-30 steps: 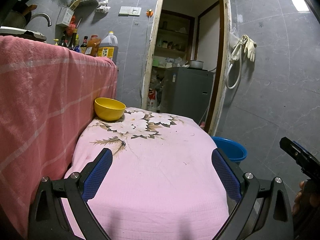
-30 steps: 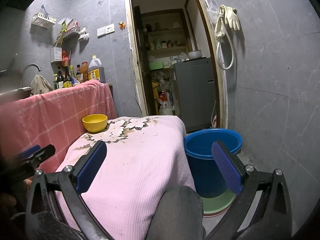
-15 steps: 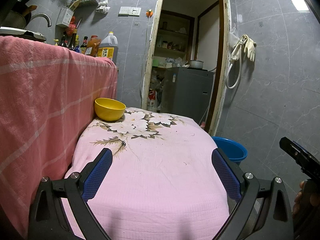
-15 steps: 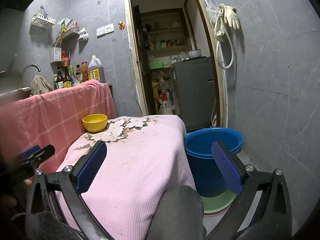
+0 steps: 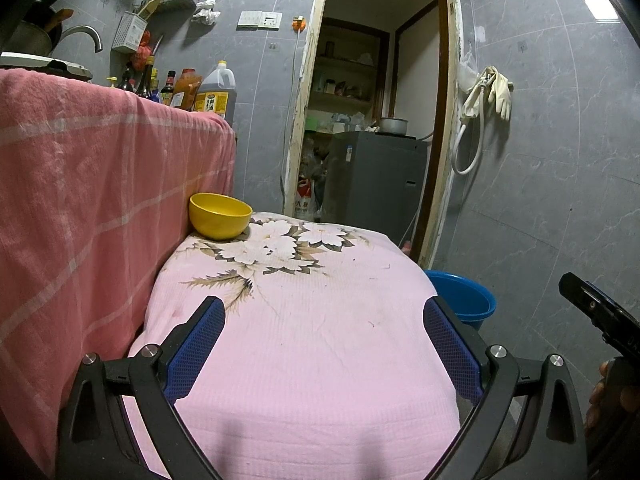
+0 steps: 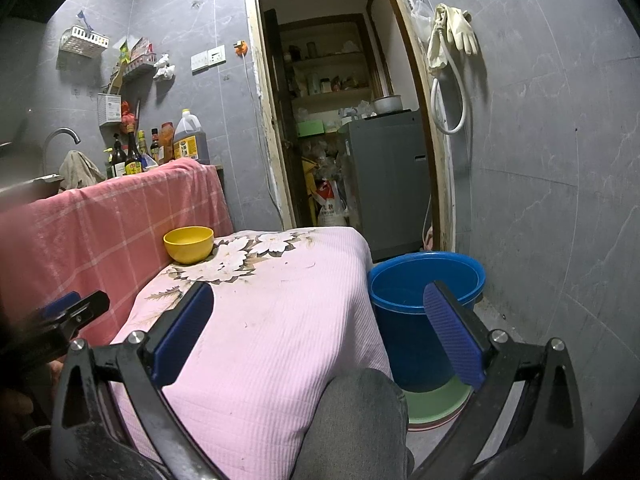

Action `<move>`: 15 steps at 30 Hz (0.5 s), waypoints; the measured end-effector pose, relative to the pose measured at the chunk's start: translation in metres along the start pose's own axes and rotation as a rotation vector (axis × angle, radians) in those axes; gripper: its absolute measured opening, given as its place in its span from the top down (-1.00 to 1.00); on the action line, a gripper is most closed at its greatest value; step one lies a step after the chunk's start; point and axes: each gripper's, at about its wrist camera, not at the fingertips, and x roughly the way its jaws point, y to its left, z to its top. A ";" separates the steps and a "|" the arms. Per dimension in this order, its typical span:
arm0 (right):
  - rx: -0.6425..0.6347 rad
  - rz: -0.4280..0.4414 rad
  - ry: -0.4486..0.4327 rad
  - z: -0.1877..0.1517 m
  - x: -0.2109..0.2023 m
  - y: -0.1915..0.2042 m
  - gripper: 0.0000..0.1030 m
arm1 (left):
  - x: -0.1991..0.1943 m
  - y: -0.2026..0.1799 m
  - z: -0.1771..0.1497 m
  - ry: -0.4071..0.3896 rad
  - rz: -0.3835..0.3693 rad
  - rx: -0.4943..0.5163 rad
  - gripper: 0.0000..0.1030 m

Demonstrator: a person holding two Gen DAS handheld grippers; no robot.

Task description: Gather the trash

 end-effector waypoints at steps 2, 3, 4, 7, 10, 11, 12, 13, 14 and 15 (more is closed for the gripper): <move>0.000 0.000 -0.001 0.000 0.000 0.000 -1.00 | 0.000 0.000 0.000 0.000 -0.001 0.000 -0.89; 0.000 0.000 0.000 0.001 0.000 0.000 -1.00 | 0.000 0.001 0.000 0.000 -0.001 0.000 -0.89; 0.000 0.000 0.001 0.001 0.000 0.000 -1.00 | 0.000 0.001 0.000 0.000 -0.001 0.001 -0.89; 0.003 -0.002 0.002 -0.001 0.000 0.000 -1.00 | 0.000 0.000 0.000 0.000 0.000 0.001 -0.89; 0.006 -0.003 0.004 -0.003 0.000 0.002 -1.00 | 0.001 0.000 -0.001 0.002 -0.001 0.002 -0.89; 0.006 -0.004 0.004 -0.003 0.000 0.002 -1.00 | 0.001 0.000 -0.001 0.002 -0.001 0.002 -0.89; 0.007 -0.004 0.004 -0.004 0.000 0.003 -1.00 | 0.001 0.001 -0.001 0.002 0.000 0.002 -0.89; 0.008 -0.004 0.004 -0.004 0.000 0.003 -1.00 | 0.001 0.000 -0.001 0.002 0.000 0.002 -0.89; 0.008 -0.004 0.005 -0.004 0.000 0.002 -1.00 | 0.001 0.000 -0.001 0.002 0.000 0.002 -0.89; 0.008 -0.004 0.005 -0.004 0.001 0.002 -1.00 | 0.001 0.000 -0.001 0.002 0.000 0.002 -0.89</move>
